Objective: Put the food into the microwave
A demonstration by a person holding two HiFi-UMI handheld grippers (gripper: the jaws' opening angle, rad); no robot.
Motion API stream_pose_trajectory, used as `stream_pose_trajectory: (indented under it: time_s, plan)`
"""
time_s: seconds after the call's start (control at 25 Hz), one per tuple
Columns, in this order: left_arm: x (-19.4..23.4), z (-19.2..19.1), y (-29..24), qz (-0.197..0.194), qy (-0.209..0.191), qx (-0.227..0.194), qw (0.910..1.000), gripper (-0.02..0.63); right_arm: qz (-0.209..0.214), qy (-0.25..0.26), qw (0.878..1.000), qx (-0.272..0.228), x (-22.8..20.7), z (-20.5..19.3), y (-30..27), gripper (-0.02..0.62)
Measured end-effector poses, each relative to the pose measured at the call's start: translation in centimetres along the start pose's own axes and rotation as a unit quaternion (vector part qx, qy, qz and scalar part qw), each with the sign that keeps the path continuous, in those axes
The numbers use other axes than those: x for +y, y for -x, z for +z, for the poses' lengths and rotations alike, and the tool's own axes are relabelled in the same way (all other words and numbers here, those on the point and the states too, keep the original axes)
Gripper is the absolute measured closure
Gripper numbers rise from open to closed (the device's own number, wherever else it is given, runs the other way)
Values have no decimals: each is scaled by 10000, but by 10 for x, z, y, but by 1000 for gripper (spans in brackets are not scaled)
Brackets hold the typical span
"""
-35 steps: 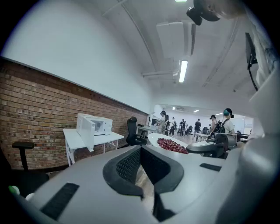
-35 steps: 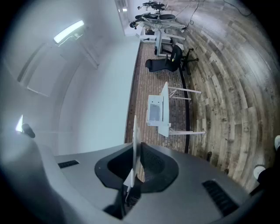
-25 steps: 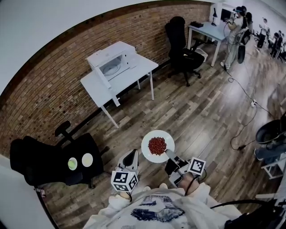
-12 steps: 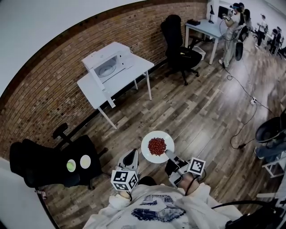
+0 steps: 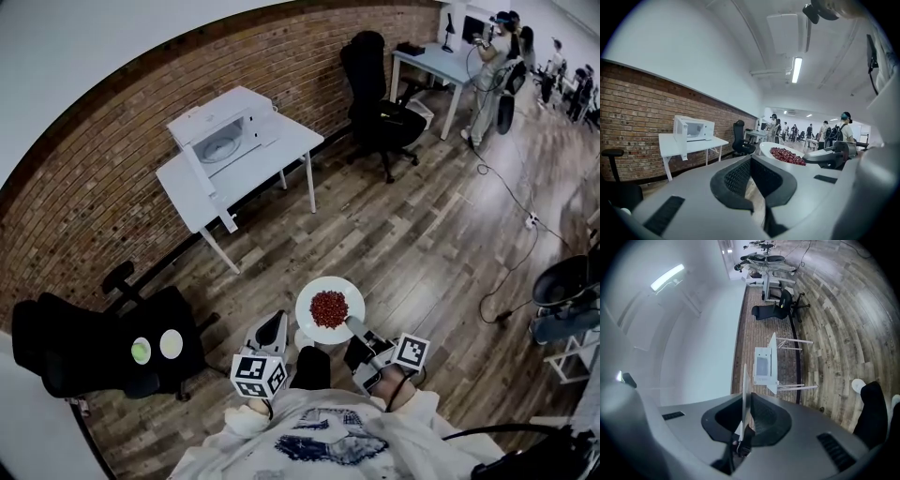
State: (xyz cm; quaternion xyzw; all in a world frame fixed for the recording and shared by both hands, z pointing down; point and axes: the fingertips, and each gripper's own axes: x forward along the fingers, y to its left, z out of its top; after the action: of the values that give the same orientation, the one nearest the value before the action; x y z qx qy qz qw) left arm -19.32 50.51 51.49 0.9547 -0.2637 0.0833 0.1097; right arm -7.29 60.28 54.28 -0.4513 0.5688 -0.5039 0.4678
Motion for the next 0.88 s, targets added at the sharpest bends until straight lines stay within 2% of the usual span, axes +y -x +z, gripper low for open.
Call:
stream_pose_trajectory:
  time_s: [0.2,0.44,0.88]
  plan:
    - [23,7,-37,-4,62,11,10000,598,-49,60,10000,60,-5,24,-34,557]
    - [69,27,-92,30,96,48,9999,598,-121,-21,9999,101,-13,52,-96,557]
    - [169,91,-198,-131,-55,-71,9999,598,-78,112,9998,125,-17,113,-240,557]
